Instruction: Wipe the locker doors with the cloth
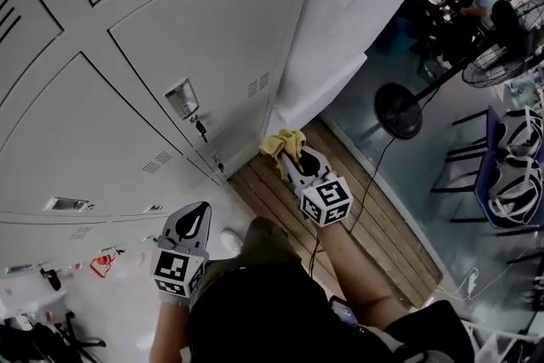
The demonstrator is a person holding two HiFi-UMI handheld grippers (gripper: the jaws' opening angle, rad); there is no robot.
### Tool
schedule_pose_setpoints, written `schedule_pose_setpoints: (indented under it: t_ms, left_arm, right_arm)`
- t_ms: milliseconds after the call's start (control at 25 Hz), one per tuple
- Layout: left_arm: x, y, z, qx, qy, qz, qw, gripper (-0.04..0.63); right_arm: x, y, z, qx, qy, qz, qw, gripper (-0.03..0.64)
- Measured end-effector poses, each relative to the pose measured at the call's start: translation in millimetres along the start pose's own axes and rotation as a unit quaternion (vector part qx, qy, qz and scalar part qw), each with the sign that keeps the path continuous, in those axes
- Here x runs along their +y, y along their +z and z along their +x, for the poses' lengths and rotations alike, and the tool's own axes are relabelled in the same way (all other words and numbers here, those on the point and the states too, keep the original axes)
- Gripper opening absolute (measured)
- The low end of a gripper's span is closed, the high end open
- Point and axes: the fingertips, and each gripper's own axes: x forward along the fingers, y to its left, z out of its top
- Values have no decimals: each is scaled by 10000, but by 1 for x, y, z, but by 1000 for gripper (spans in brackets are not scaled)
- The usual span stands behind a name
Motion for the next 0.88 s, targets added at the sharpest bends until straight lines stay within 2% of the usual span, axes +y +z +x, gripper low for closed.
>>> schedule_pose_setpoints:
  t_ms: [360,880]
  left_arm:
    - [15,-5,14,-22,678,-480,9965,8]
    - [22,-9,21,-7,1516,-704,9859,8]
  right_arm:
    - [-44,-15,54,242,157,-197,9994,101]
    - [-70,-26,125,652,710,-812,9920,101]
